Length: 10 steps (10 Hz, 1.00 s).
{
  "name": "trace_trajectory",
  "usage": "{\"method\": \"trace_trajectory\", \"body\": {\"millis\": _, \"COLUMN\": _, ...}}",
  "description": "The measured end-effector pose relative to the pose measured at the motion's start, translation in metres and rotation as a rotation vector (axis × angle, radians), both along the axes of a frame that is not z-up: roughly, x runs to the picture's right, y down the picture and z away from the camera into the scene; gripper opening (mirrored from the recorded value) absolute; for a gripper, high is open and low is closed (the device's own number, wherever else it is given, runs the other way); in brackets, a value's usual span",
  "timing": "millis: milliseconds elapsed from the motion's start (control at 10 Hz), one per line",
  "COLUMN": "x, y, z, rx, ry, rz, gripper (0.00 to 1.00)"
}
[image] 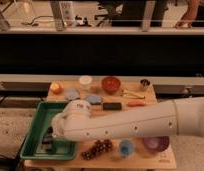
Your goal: Wipe tray with brush
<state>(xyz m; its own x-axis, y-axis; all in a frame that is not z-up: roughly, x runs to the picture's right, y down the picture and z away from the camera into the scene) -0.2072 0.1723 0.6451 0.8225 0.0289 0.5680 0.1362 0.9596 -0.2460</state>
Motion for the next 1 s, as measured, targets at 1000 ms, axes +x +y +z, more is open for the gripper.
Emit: {"method": "trace_trajectory", "body": {"millis": 1000, "x": 0.069, "y": 0.018, "z": -0.005, "rx": 0.002, "ry": 0.142, "rz": 0.105, "gripper": 0.00}}
